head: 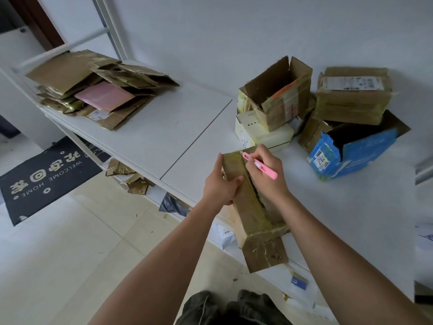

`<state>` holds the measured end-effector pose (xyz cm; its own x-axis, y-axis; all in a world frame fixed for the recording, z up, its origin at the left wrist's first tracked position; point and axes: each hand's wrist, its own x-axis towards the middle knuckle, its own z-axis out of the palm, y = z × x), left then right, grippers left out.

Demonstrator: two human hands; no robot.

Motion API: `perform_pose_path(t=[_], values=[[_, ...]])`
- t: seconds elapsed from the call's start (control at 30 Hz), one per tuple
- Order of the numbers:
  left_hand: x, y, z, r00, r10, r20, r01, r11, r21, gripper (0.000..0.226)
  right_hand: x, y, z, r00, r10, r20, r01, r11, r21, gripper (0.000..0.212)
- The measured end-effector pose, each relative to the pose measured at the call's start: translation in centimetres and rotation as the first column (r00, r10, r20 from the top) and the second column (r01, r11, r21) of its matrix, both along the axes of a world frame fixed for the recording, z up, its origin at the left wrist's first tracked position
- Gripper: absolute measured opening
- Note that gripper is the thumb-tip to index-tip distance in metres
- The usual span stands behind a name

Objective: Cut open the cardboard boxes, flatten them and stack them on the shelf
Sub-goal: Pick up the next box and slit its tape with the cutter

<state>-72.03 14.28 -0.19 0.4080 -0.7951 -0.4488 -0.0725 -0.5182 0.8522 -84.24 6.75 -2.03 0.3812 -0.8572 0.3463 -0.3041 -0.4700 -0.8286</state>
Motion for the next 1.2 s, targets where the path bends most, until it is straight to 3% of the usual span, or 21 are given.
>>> perform_pose_path(t=[0.27,0.5,0.63,0.83,0.9,1.0,1.07,1.2], values=[[0.0,0.0,0.0,1.0,-0.003,-0.019,0.003,1.0,0.013,0.083,-1.9,0.4,1.1,0.974,0.143,-0.175,-0.151,0.988,-0.036,0.02],[-0.1,-0.2,-0.4,1.0,0.0,0.022,-0.001,1.0,0.019,0.084,-5.7,4.1,2.5,0.942,0.206,-0.264,-0.156,0.968,0.197,0.029],[-0.1,-0.3,-0.6,0.998,0.002,0.057,-0.003,1.0,0.006,0.085,-9.9,7.2,2.6,0.955,0.248,-0.16,-0.195,0.936,0.292,0.025],[-0.3,-1.3,-0.2,0.98,-0.047,0.192,0.033,0.997,0.074,0.08,-13.5,9.9,3.0,0.987,0.157,-0.03,-0.133,0.913,0.384,0.015],[-0.3,-1.9,0.0,0.933,-0.13,0.334,0.11,0.991,0.078,0.069,-14.1,10.6,3.0,0.997,0.054,0.058,-0.072,0.923,0.379,0.017],[0.0,-2.6,-0.1,0.823,-0.286,0.491,0.265,0.958,0.114,0.083,-14.8,11.8,2.1,0.958,-0.162,0.236,0.051,0.908,0.415,0.02],[0.0,-2.4,-0.4,0.743,-0.366,0.561,0.363,0.924,0.121,0.081,-14.5,13.4,1.3,0.898,-0.285,0.334,0.087,0.861,0.5,0.016],[0.6,-1.8,-0.6,0.653,-0.358,0.667,0.392,0.914,0.106,0.072,-12.4,16.4,-0.1,0.785,-0.426,0.449,0.098,0.801,0.591,0.012]])
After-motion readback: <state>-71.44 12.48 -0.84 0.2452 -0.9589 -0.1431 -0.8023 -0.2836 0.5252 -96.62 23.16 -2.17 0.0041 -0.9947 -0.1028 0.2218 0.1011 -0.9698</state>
